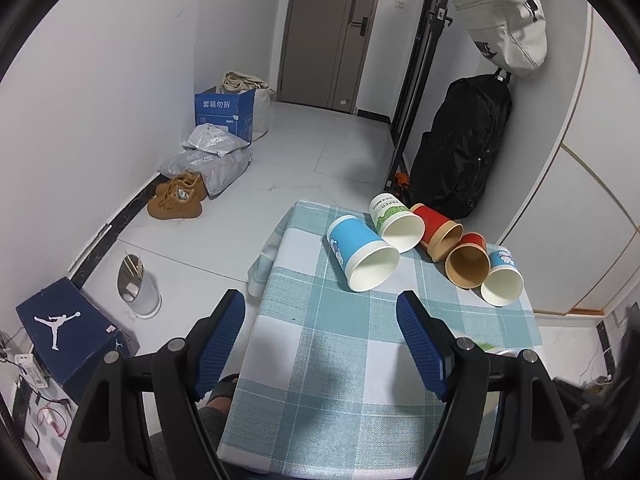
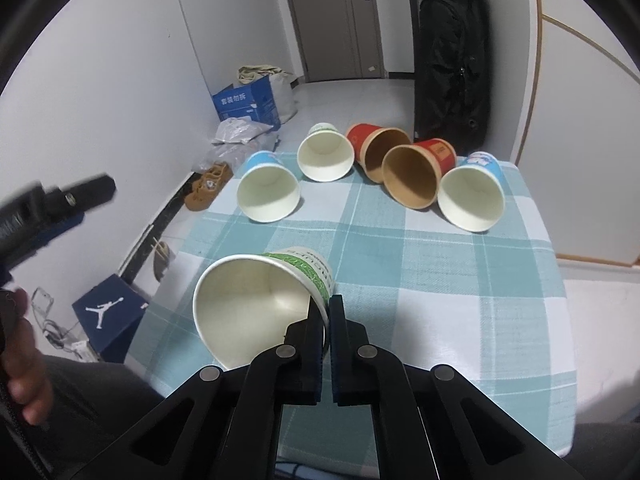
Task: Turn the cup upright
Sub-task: 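Lower the right gripper onto the green-leaf cup rim and grasp it, then rotate the green-leaf cup upright with the right gripper and set it down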
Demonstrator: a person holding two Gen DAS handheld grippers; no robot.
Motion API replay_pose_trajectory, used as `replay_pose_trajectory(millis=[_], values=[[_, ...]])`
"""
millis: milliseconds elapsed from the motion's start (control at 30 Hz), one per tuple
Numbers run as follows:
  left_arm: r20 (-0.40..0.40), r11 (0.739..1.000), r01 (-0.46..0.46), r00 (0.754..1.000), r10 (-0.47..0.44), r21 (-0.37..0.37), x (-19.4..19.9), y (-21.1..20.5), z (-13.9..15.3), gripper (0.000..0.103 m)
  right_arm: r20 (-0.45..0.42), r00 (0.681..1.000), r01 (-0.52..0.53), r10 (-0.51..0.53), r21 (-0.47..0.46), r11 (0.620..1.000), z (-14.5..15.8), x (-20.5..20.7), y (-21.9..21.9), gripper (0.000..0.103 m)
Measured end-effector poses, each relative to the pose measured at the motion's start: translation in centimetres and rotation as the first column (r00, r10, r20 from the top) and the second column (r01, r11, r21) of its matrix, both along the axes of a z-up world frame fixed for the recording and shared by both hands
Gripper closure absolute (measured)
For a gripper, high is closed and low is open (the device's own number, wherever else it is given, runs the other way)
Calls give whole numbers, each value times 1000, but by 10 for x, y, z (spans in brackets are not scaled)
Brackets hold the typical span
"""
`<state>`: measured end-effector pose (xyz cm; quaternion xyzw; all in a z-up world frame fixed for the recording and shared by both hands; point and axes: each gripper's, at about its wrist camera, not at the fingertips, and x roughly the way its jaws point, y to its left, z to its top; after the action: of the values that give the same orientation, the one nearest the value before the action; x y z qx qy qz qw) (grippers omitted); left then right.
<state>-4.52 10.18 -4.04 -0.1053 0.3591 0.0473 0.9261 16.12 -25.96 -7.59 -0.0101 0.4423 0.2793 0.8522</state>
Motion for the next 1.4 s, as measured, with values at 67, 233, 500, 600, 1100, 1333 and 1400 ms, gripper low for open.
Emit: replay_pose_trajectory(millis=[67, 233, 500, 600, 1100, 1333, 1400], values=[[-4, 1000, 8, 1000, -8, 7, 0, -4, -1, 28, 7, 1000, -3, 3, 4, 1000, 9, 3, -7, 101], [0, 999, 31, 1000, -31, 17, 0, -12, -1, 28, -8, 999, -44, 44, 9, 999, 35, 12, -19, 101], [3, 999, 54, 999, -54, -4, 4, -24, 2, 28, -136, 986, -96, 97, 9, 995, 56, 31, -40, 101], [10, 998, 66, 998, -66, -7, 6, -30, 4, 29, -156, 979, -134, 132, 1, 991, 60, 35, -42, 101], [-23, 996, 78, 997, -79, -31, 13, -39, -1, 28, -385, 907, -209, 171, -59, 976, 26, 62, -35, 101], [-55, 993, 75, 995, -80, -88, 18, -33, -8, 28, -504, 853, -220, 134, -116, 968, 0, 85, -21, 101], [-74, 993, 63, 995, -70, -105, 20, -31, -11, 29, -518, 848, -201, 110, -124, 972, -4, 92, -18, 101]])
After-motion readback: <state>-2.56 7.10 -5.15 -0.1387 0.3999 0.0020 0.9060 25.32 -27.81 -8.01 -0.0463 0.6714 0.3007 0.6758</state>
